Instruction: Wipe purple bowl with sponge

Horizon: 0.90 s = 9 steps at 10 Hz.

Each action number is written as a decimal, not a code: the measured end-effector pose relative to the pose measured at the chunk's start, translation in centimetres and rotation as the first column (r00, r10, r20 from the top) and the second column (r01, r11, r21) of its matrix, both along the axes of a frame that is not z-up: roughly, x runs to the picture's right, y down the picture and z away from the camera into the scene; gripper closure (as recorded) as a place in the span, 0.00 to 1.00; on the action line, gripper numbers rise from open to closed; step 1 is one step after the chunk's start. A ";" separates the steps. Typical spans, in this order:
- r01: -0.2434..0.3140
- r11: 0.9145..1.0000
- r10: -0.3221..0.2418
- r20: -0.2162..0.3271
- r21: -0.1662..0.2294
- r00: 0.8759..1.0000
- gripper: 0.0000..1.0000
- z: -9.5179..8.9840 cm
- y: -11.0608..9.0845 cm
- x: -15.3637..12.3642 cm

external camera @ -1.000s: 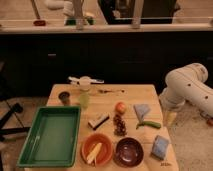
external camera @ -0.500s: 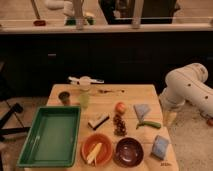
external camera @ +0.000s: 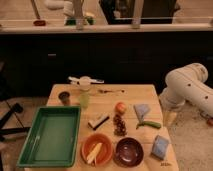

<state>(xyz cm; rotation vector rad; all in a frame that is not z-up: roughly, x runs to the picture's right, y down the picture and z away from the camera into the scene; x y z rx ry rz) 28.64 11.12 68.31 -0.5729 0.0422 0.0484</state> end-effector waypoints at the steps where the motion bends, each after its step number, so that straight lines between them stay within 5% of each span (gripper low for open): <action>1: 0.000 1.000 0.000 0.000 0.000 1.000 0.20 0.0 0.0 0.0; 5: 0.015 1.000 -0.015 0.015 0.001 1.000 0.20 0.0 0.0 -0.1; 7: 0.125 0.992 -0.124 0.091 -0.007 0.988 0.20 0.0 0.3 -0.6; 8: 0.240 0.971 -0.237 0.161 -0.002 0.958 0.20 0.3 0.5 -1.0; 9: 0.349 0.937 -0.342 0.231 0.014 0.911 0.20 0.4 1.0 -1.0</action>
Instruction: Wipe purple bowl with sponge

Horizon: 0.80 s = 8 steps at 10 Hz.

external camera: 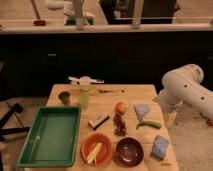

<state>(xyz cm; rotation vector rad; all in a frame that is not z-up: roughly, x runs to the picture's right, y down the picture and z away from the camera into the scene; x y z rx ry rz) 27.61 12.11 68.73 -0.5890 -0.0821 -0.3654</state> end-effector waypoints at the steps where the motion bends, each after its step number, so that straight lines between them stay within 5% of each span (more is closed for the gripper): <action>1: 0.079 0.997 -0.079 0.054 -0.001 0.995 0.20 0.1 0.4 0.1; 2: 0.198 0.980 -0.196 0.126 -0.007 0.972 0.20 0.3 1.1 0.6; 5: 0.375 0.927 -0.361 0.252 -0.006 0.898 0.20 0.5 2.3 0.7; 7: 0.421 0.907 -0.402 0.284 -0.003 0.870 0.20 0.6 2.6 0.8; 8: 0.422 0.907 -0.404 0.286 -0.003 0.869 0.20 0.6 2.6 0.8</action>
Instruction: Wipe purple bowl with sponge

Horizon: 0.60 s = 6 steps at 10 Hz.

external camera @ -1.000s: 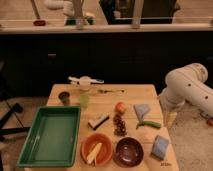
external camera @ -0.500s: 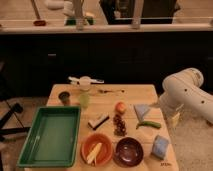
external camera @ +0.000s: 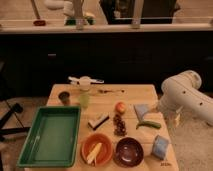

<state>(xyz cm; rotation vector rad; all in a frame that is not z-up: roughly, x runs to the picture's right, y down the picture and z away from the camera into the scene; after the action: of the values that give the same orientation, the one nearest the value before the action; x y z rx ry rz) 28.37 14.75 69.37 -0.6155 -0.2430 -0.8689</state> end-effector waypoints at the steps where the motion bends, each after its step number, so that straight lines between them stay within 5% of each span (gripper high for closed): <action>1: 0.000 1.000 0.000 0.000 -0.002 1.000 0.20 0.0 0.1 0.1; 6: -0.084 0.996 0.084 0.067 -0.003 0.994 0.20 2.3 3.8 0.8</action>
<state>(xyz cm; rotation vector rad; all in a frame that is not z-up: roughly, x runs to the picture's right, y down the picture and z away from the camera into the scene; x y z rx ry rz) 29.14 18.54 71.69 -0.5728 -0.3275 -0.8088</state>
